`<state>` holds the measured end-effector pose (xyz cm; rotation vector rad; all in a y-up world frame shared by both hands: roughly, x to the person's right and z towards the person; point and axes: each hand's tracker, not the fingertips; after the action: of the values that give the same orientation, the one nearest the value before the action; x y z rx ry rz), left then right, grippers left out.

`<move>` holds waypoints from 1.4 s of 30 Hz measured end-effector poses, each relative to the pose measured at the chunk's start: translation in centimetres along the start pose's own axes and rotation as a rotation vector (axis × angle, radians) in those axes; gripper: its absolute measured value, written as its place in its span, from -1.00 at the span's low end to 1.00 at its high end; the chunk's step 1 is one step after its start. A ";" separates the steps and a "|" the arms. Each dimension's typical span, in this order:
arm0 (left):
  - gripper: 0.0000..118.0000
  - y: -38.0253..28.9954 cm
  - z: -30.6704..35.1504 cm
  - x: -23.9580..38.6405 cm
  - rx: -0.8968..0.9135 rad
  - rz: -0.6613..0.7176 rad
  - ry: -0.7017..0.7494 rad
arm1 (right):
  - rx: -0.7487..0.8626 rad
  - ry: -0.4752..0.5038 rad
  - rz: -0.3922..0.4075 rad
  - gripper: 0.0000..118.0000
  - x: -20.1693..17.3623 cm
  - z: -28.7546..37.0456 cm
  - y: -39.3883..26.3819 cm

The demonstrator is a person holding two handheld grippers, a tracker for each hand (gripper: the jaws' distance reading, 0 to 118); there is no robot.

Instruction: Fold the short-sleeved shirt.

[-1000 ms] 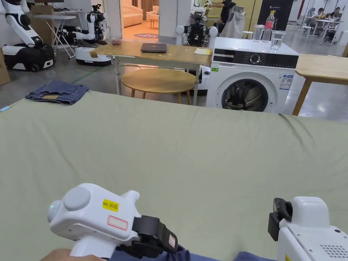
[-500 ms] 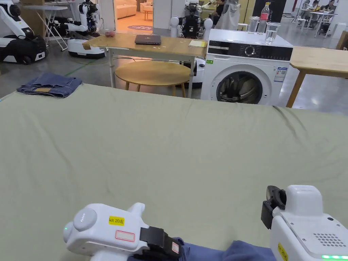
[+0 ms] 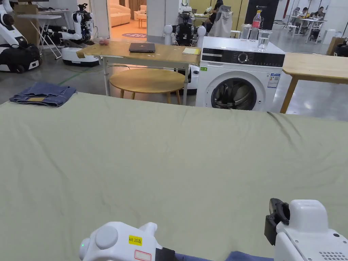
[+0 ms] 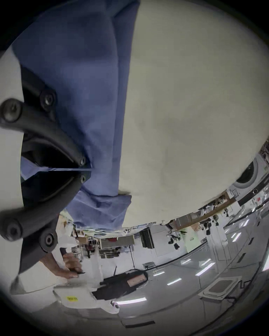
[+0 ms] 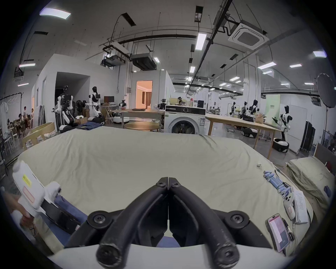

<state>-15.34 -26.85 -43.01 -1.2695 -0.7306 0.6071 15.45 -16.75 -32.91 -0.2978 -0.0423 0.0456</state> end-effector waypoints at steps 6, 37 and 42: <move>-1.00 0.0 8.8 -0.9 0.105 -0.040 0.012 | 0.016 0.002 0.004 -1.00 -0.1 0.0 0.4; -0.87 -2.4 10.4 -13.9 0.145 0.093 -0.212 | -0.013 0.042 0.005 -1.00 -2.0 -1.3 0.0; -0.88 -1.7 13.2 -11.7 0.187 0.018 -0.201 | -0.021 0.033 -0.002 -1.00 -1.7 -1.4 -0.2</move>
<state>-32.92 -27.88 -41.29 -1.0528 -0.8085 0.8072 13.82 -17.40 -34.23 -0.3198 -0.0100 0.0387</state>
